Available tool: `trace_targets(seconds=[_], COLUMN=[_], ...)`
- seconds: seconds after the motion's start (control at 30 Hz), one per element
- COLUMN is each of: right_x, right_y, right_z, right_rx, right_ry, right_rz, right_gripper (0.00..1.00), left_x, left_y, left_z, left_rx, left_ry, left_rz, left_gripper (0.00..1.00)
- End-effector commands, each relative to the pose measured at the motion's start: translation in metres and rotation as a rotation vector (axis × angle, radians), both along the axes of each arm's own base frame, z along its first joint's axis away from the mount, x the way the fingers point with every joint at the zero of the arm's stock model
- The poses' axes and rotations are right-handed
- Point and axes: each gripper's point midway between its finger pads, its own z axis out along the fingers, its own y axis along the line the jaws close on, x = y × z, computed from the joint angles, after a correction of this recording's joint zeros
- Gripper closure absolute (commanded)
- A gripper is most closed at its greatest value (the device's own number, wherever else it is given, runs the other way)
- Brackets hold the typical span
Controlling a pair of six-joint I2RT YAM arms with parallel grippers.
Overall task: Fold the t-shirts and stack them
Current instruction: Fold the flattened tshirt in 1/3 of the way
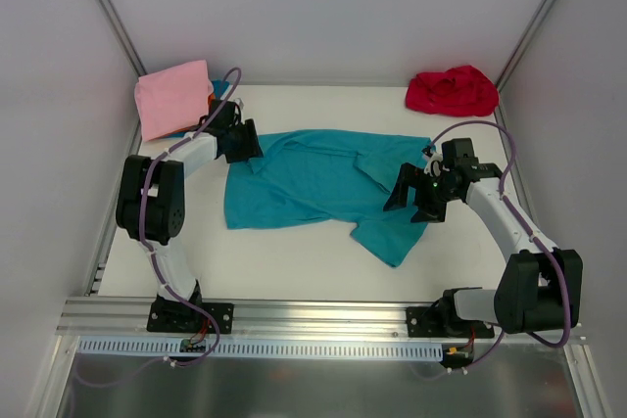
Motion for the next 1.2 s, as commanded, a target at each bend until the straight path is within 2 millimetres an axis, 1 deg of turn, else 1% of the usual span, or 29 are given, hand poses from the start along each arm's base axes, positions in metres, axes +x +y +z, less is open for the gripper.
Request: trace_targets(seconds=[0.0, 0.2, 0.27, 0.3, 0.33, 0.53, 0.63, 0.67, 0.77, 1.0, 1.17], right_x=[-0.001, -0.001, -0.001, -0.001, -0.002, -0.001, -0.001, -0.002, -0.001, -0.002, -0.001], right_y=[0.001, 0.001, 0.001, 0.001, 0.001, 0.000, 0.001, 0.001, 0.001, 0.002, 0.002], right_z=[0.004, 0.003, 0.003, 0.003, 0.003, 0.003, 0.003, 0.002, 0.003, 0.002, 0.003], right_rx=[0.001, 0.000, -0.001, 0.000, 0.000, -0.002, -0.002, -0.001, -0.001, 0.003, 0.005], right_ry=[-0.010, -0.007, -0.010, -0.007, -0.007, -0.008, -0.008, -0.003, -0.007, -0.003, -0.003], right_rz=[0.020, 0.016, 0.019, 0.016, 0.018, 0.017, 0.016, 0.018, 0.020, 0.021, 0.017], right_gripper=[0.00, 0.01, 0.00, 0.00, 0.01, 0.01, 0.01, 0.00, 0.01, 0.01, 0.00], left_x=[-0.001, -0.001, 0.001, 0.001, 0.001, 0.003, 0.002, 0.002, 0.003, 0.007, 0.020], left_y=[0.003, 0.001, 0.000, -0.001, -0.001, 0.000, 0.000, -0.001, 0.000, 0.004, 0.003], left_z=[-0.008, -0.010, -0.010, -0.009, -0.009, -0.007, -0.009, -0.010, -0.009, 0.004, 0.023], left_rx=[0.016, 0.006, -0.001, -0.004, -0.003, -0.002, -0.001, -0.001, 0.000, 0.022, 0.033], left_ry=[0.012, 0.013, 0.009, 0.008, 0.008, 0.003, 0.007, 0.009, 0.006, -0.017, -0.052], left_rz=[0.002, 0.003, 0.006, 0.002, 0.004, 0.006, 0.006, 0.004, 0.007, 0.011, 0.006], left_gripper=[0.49, 0.49, 0.54, 0.54, 0.59, 0.65, 0.74, 0.83, 0.91, 0.92, 0.92])
